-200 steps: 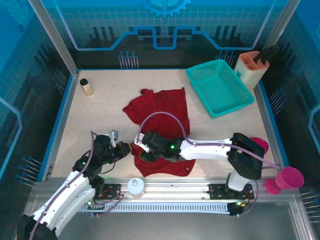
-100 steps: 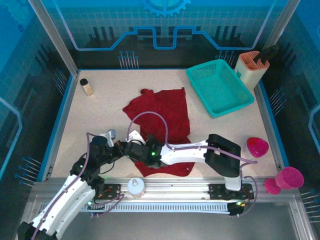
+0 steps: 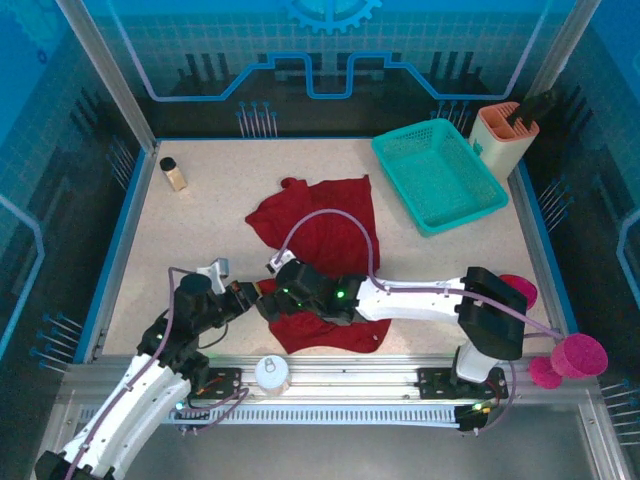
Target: Fold the inside-out t-shirt
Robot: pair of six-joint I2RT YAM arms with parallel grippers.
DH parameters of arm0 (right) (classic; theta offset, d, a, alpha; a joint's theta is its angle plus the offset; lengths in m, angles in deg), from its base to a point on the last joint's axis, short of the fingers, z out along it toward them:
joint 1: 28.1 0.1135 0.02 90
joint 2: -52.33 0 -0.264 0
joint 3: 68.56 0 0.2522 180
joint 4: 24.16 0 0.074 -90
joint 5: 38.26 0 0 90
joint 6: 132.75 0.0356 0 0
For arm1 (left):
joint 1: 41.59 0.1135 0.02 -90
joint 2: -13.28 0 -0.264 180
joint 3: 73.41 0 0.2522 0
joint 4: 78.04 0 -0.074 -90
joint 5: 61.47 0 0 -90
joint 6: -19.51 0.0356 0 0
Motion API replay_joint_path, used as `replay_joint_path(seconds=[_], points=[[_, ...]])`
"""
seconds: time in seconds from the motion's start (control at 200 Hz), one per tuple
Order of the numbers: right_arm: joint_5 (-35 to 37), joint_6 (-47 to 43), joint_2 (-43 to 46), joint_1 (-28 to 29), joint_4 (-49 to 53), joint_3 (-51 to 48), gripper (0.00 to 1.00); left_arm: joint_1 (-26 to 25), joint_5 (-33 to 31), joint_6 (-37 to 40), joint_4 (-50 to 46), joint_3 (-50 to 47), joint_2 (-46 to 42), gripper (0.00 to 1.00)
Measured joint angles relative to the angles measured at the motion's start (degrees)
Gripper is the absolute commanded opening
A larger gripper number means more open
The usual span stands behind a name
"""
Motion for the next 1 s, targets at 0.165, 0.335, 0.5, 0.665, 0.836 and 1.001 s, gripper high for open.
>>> replay_joint_path(seconds=[0.165,0.335,0.5,0.665,0.836,1.001], points=[[-1.01,4.02,-3.28,-1.2,2.64,1.75,1.0,0.2,-1.29,-0.44,-1.95,-0.02,0.04,0.0],[-0.79,8.24,-5.16,-2.45,5.38,2.45,1.0,0.22,-0.24,-1.55,-2.23,0.0,0.09,0.0],[-0.52,12.11,-6.38,-5.27,7.87,2.71,1.0,0.22,2.1,-2.6,-1.9,0.0,0.07,0.0],[-0.13,14.53,-8.94,-5.7,12.94,5.44,1.0,0.22,3.67,-3.13,-1.16,0.11,0.07,0.0],[1.75,14.62,-9.31,-4.9,18.84,7.45,1.0,0.22,4.61,-4.09,-0.98,1.55,0.07,0.0],[9.27,12.48,-9.66,-2.12,25.31,11.06,1.0,0.22,5.49,-4.48,-0.5,4.35,0.07,0.0]])
